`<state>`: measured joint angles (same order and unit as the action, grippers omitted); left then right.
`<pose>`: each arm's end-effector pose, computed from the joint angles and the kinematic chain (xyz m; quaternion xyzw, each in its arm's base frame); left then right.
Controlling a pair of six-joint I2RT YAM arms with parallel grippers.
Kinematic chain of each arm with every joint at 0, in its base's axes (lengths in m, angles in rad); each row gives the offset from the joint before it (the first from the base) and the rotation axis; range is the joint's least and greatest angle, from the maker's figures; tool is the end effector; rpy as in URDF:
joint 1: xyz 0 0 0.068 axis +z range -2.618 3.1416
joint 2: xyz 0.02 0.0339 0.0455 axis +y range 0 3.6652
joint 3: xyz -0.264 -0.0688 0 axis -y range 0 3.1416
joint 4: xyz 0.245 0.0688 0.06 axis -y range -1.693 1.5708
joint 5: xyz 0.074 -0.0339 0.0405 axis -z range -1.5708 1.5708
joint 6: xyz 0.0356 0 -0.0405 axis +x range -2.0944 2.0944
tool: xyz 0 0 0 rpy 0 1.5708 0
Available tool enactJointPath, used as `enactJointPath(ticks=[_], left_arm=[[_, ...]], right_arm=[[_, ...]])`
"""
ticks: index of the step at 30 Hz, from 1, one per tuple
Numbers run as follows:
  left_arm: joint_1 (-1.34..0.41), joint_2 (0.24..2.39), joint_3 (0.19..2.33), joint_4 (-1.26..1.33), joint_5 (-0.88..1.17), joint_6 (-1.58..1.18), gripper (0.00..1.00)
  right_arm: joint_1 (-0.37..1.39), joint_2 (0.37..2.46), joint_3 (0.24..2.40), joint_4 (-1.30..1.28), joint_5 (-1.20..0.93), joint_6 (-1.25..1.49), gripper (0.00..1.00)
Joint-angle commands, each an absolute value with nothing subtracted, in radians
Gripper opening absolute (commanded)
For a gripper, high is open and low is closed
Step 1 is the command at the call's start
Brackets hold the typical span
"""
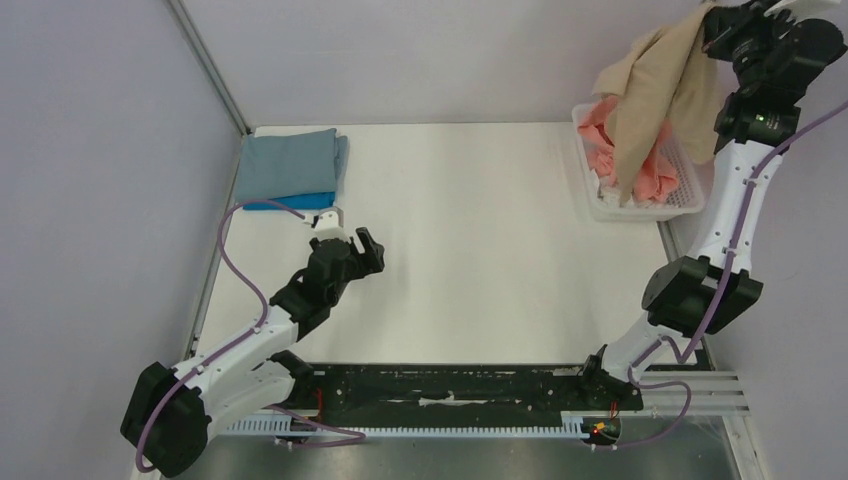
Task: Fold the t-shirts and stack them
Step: Grab crumpled tshirt from bin with the right arm, then move the tshirt to the center of the board
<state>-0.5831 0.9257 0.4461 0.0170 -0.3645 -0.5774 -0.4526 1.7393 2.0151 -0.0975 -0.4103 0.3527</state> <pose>0.1759 -0.1008 0.2168 -0.0930 0.8366 -0.1548 0.5173 0.3557 -0.1572 0.5171 0.1022 0.6389 0.0930 0.7568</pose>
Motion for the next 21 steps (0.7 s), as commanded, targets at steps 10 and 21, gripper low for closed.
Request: enactJointPath(ticks=[10,21], left_arm=[[-0.584,0.883,0.467,0.040,-0.371,-0.577,0.86],[-0.584,0.769,0.479,-0.085,-0.375,-0.654,0.86]], right_arm=[[-0.379,1.577,2.046,0.491,-0.721,0.782,0.00],[0.169,1.224,1.516,0.211,-0.478,0.326,0.00]])
